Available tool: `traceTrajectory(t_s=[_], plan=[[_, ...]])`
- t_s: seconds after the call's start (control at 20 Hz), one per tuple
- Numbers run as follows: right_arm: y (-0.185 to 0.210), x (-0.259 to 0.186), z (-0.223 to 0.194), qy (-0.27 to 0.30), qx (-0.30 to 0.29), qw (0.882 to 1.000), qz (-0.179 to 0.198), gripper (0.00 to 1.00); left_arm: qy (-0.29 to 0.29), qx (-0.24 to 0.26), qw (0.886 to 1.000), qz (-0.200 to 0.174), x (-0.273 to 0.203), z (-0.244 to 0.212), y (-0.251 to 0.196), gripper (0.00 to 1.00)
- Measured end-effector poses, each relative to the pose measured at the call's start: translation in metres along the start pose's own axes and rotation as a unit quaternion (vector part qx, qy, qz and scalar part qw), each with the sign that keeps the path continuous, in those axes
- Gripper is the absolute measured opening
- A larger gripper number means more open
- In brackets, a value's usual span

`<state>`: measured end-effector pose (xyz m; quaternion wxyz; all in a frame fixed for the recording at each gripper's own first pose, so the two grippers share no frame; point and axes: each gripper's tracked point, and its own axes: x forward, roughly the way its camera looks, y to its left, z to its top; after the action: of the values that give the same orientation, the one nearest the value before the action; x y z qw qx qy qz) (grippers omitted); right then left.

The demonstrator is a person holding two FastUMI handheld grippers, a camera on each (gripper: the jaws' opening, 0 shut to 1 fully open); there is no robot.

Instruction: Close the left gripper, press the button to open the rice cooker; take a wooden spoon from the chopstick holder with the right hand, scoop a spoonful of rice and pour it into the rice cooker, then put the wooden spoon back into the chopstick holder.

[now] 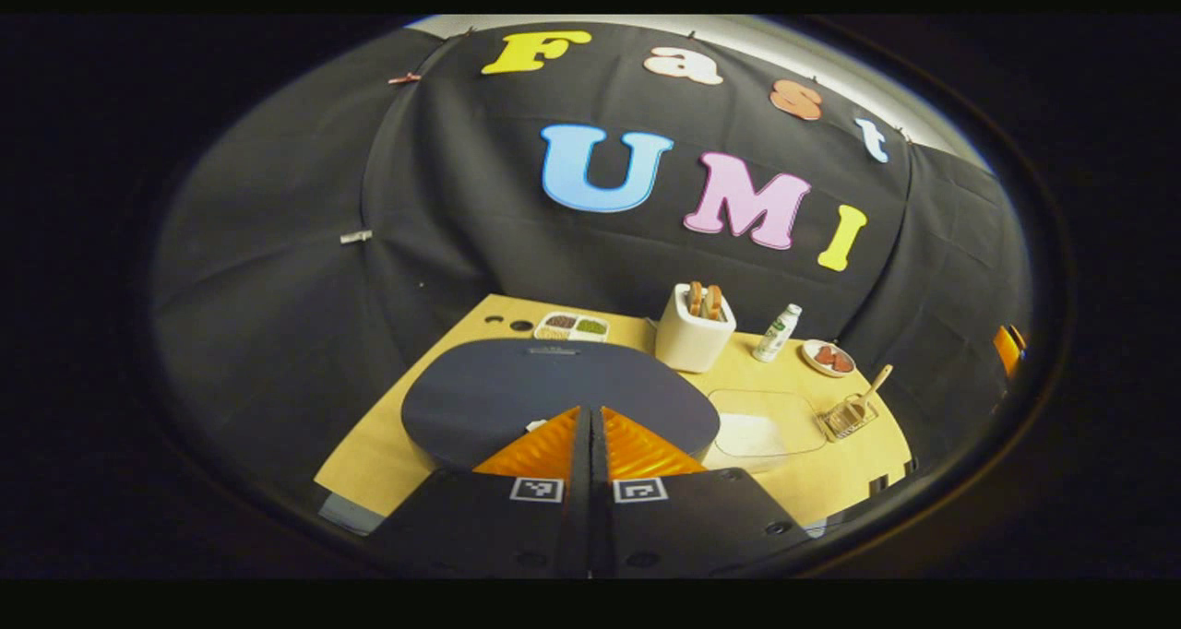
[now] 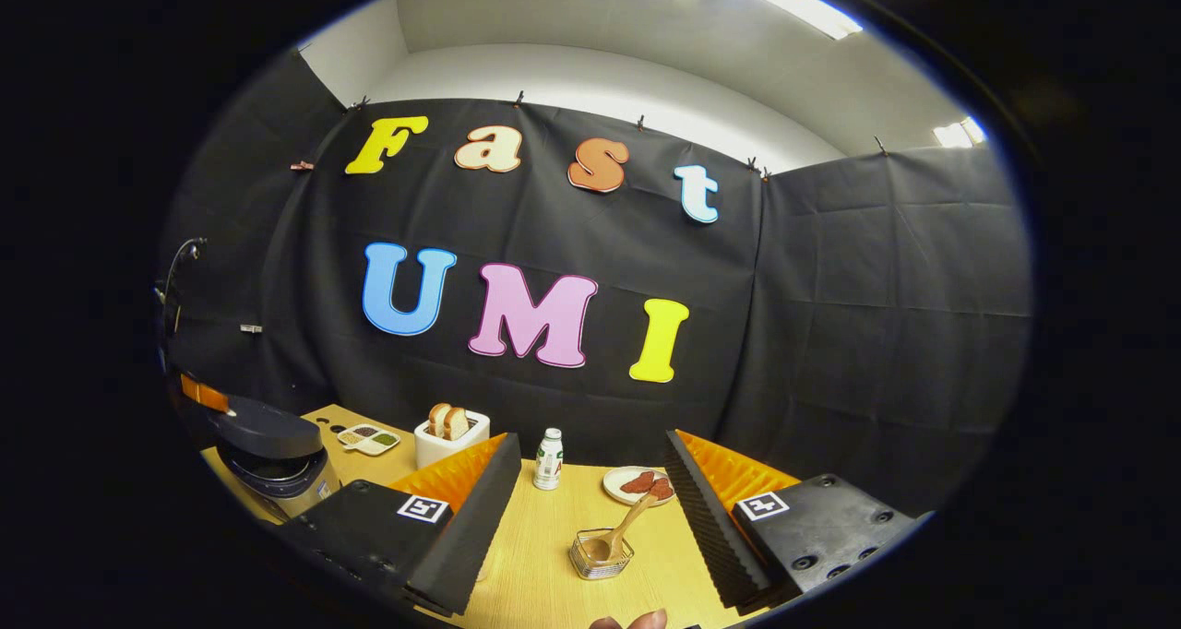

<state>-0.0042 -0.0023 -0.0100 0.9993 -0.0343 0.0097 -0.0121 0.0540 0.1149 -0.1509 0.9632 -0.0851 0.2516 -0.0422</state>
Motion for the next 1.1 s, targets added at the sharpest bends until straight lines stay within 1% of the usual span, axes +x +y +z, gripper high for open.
traceTrajectory(t_s=[0.15,0.2,0.35,0.4,0.45,0.5,0.6,0.7,0.8,0.9,0.95,1.05,1.1], plan=[[-0.001,0.001,0.0,0.001,0.001,1.0,-0.001,0.97,-0.047,0.018,0.999,0.012,-0.001,0.027,0.001,0.08],[-0.001,0.001,0.0,0.0,0.0,1.0,-0.001,0.97,-0.067,0.022,0.997,0.016,-0.004,0.037,0.001,0.06],[-0.006,0.001,0.0,-0.001,-0.005,1.0,-0.006,0.97,-0.125,0.02,0.992,0.031,-0.013,0.063,0.004,0.06],[-0.008,0.002,0.0,0.0,-0.004,1.0,-0.007,0.97,-0.14,0.019,0.989,0.039,-0.016,0.07,0.007,0.09],[-0.009,0.002,-0.001,0.001,-0.002,1.0,-0.009,0.97,-0.154,0.02,0.987,0.043,-0.018,0.075,0.007,0.1],[-0.01,0.002,0.0,0.001,-0.001,1.0,-0.01,0.97,-0.166,0.023,0.985,0.044,-0.022,0.082,0.006,0.05],[-0.012,0.003,0.0,0.001,-0.002,1.0,-0.012,0.97,-0.182,0.033,0.982,0.044,-0.026,0.091,0.002,0.17],[-0.013,0.004,-0.002,0.003,-0.003,1.0,-0.014,0.97,-0.184,0.039,0.981,0.05,-0.025,0.092,0.005,0.41],[-0.012,0.005,-0.003,0.005,0.002,1.0,-0.014,0.97,-0.19,0.032,0.98,0.053,-0.028,0.095,0.003,0.66],[-0.013,0.005,-0.007,0.011,0.006,1.0,-0.013,0.97,-0.202,0.022,0.977,0.068,-0.032,0.099,0.011,0.87],[-0.014,0.007,-0.009,0.014,0.007,1.0,-0.012,0.97,-0.209,0.018,0.975,0.078,-0.036,0.1,0.015,0.93],[-0.017,0.01,-0.013,0.021,0.01,1.0,-0.007,0.97,-0.22,0.014,0.971,0.094,-0.042,0.103,0.015,0.95],[-0.017,0.012,-0.017,0.028,0.014,0.999,0.002,0.97,-0.226,0.013,0.969,0.096,-0.046,0.105,0.012,0.95]])
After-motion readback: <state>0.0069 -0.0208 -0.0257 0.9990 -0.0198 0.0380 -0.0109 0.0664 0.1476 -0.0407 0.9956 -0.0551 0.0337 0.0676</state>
